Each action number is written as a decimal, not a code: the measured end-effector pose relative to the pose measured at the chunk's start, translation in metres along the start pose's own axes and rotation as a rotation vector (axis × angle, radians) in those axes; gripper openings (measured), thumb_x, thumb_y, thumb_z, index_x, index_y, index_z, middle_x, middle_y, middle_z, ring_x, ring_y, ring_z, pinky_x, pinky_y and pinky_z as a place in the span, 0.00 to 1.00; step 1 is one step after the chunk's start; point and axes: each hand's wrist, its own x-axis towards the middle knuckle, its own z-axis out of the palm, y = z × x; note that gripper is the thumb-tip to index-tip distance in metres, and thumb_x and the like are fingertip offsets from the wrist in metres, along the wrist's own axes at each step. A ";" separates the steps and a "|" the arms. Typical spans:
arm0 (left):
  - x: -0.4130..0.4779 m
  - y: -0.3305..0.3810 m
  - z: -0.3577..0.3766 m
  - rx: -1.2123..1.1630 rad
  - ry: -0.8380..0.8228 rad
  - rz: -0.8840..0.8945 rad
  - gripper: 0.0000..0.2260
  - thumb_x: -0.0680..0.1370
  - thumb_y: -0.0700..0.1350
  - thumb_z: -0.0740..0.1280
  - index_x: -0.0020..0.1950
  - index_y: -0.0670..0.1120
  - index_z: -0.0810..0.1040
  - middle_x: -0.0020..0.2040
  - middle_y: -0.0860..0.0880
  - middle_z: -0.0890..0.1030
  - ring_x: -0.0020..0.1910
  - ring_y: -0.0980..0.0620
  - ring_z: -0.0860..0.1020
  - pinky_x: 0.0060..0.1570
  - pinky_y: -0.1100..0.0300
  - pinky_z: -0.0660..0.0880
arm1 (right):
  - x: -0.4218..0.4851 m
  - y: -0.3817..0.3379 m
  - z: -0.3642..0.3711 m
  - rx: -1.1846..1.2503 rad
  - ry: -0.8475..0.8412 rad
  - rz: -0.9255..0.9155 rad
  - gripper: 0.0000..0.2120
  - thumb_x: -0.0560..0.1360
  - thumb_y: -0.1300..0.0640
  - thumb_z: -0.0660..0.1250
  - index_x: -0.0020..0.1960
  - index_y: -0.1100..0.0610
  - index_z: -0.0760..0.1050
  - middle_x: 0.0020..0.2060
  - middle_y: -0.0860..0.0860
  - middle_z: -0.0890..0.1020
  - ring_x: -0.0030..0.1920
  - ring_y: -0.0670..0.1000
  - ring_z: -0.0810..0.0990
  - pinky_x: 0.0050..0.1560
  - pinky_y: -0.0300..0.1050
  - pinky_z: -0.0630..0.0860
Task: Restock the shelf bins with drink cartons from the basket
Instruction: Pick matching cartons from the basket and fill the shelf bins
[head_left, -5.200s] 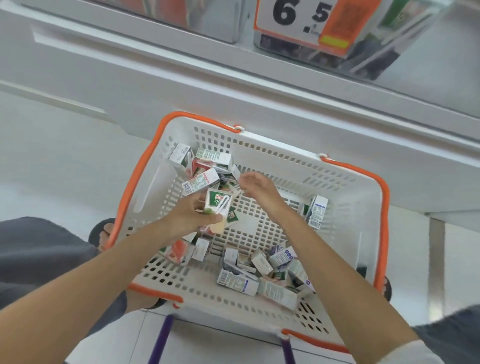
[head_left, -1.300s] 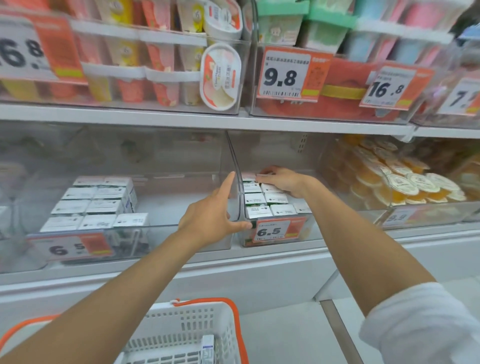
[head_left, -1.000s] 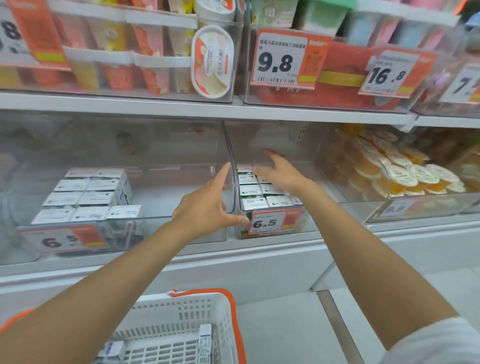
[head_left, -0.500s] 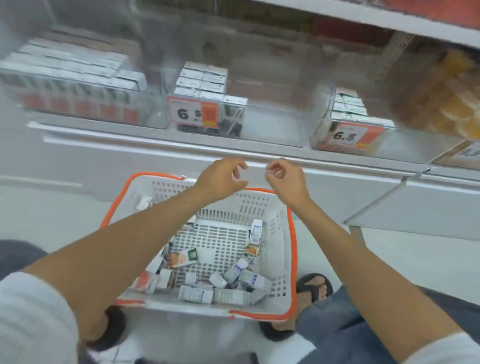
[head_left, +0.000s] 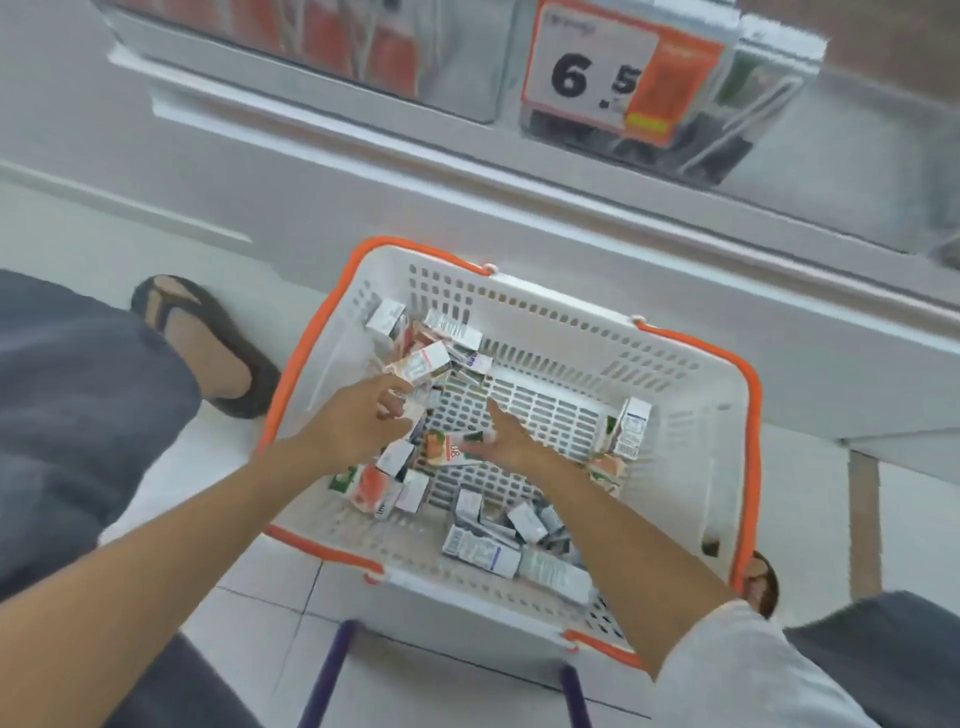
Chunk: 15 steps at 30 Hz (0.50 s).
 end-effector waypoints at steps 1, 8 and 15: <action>0.001 -0.004 0.003 0.002 -0.016 0.002 0.15 0.75 0.43 0.71 0.60 0.51 0.76 0.48 0.49 0.79 0.38 0.54 0.76 0.35 0.67 0.71 | 0.010 -0.001 0.009 -0.148 -0.001 0.018 0.43 0.76 0.43 0.67 0.80 0.53 0.45 0.79 0.55 0.47 0.78 0.58 0.49 0.76 0.55 0.55; -0.001 -0.024 0.003 0.009 0.036 -0.044 0.11 0.76 0.43 0.70 0.54 0.56 0.76 0.47 0.54 0.79 0.39 0.56 0.77 0.38 0.63 0.74 | 0.019 0.016 0.043 -0.158 0.102 0.005 0.19 0.73 0.61 0.71 0.59 0.57 0.66 0.51 0.54 0.71 0.49 0.53 0.74 0.39 0.42 0.69; -0.010 -0.020 0.005 -0.032 0.005 -0.064 0.12 0.76 0.42 0.69 0.58 0.52 0.77 0.49 0.52 0.79 0.41 0.58 0.78 0.37 0.68 0.71 | 0.005 0.020 0.027 -0.012 -0.038 0.094 0.19 0.75 0.63 0.71 0.62 0.60 0.68 0.67 0.57 0.70 0.52 0.55 0.75 0.44 0.47 0.73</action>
